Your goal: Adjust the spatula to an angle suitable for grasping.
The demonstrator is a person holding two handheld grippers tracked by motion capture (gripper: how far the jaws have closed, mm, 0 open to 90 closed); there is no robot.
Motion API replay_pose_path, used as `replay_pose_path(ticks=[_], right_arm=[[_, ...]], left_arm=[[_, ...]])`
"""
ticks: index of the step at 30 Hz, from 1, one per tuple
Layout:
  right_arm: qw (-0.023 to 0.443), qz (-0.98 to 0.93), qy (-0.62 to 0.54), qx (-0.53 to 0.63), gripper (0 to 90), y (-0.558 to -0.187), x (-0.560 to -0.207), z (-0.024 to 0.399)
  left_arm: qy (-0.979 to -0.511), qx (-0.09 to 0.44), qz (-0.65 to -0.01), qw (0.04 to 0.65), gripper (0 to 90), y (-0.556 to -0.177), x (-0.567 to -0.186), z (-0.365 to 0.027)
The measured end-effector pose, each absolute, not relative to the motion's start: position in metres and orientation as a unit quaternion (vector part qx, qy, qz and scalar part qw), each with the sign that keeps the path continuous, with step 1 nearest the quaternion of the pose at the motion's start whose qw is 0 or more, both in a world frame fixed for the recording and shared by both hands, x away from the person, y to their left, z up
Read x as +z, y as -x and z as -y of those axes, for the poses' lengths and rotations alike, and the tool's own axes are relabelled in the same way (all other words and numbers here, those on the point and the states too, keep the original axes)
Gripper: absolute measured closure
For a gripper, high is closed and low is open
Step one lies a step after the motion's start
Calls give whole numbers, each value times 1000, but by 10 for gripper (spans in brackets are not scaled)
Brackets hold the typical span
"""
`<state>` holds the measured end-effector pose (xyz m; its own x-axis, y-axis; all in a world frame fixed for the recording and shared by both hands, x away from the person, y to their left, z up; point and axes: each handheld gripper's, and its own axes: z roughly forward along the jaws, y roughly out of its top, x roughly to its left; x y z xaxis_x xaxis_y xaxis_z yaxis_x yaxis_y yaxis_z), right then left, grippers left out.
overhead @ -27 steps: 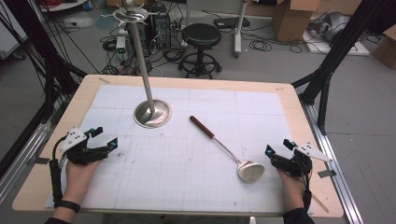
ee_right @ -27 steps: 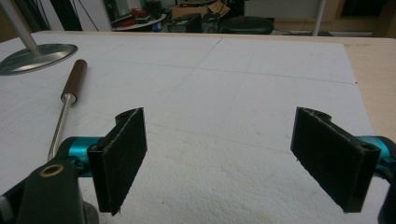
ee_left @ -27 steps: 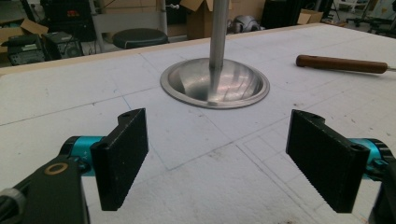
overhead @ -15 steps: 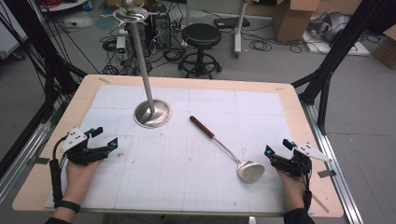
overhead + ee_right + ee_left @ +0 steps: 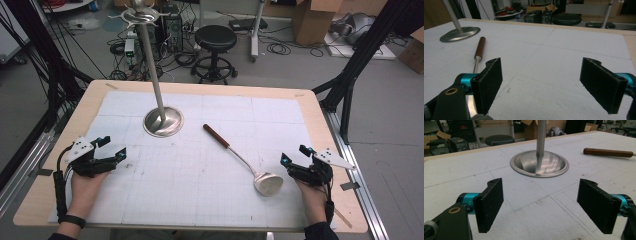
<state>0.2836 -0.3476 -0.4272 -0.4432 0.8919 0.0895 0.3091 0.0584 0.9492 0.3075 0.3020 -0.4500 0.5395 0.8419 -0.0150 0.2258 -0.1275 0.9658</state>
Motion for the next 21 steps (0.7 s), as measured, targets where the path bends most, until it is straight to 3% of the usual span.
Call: replay_pose_path(ticks=[21], right_arm=[[266, -684, -420, 534, 174, -288, -409, 322]], left_arm=[[-700, 293, -377, 531, 218, -307, -450, -300]])
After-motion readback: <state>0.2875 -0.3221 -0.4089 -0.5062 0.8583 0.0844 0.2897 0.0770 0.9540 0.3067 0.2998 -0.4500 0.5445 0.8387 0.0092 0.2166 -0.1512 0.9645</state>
